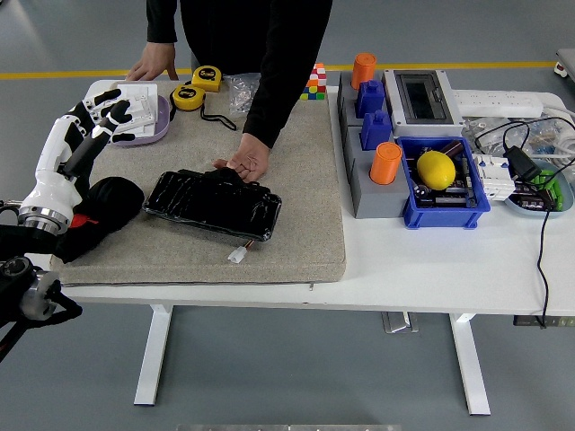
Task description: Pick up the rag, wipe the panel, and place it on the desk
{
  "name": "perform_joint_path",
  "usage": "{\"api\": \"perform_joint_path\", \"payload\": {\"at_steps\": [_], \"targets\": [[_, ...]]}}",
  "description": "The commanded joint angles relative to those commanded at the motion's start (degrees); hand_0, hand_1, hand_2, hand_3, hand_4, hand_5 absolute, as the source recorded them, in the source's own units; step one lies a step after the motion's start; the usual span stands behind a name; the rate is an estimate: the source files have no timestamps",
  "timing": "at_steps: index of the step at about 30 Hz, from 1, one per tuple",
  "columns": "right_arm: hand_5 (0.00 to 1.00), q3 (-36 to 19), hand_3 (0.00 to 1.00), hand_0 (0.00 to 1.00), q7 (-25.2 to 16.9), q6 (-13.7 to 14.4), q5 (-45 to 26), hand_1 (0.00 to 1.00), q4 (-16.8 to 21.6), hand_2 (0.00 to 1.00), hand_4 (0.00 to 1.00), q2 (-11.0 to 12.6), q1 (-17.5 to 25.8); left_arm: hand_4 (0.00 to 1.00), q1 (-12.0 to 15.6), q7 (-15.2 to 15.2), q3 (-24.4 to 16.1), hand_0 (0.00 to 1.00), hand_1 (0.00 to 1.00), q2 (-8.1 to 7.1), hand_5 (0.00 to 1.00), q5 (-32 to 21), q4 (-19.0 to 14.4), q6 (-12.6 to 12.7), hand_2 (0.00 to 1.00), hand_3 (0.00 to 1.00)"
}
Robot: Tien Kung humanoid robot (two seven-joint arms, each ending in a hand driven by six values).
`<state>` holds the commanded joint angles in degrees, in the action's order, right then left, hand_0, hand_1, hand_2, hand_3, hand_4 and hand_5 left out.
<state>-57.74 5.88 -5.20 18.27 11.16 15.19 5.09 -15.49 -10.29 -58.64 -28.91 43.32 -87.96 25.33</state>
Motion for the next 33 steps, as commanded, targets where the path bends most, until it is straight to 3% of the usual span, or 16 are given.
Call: {"api": "perform_joint_path", "payload": {"at_steps": [12, 33], "targets": [[0.538, 0.33, 0.608, 0.737, -0.10, 0.02, -0.38, 0.669, -0.05, 0.696, 0.998, -0.18, -0.17, 0.910, -0.22, -0.28, -0.41, 0.521, 0.713, -0.62, 0.528, -2.02, -0.73, -1.36, 0.729, 0.747], [0.539, 0.00, 0.609, 0.737, -0.17, 0.00, -0.26, 0.670, -0.06, 0.696, 0.998, -0.24, -0.12, 0.910, -0.15, -0.73, -0.44, 0.537, 0.713, -0.12, 0.526, -2.83, 0.11, -1.81, 0.726, 0.723]]}}
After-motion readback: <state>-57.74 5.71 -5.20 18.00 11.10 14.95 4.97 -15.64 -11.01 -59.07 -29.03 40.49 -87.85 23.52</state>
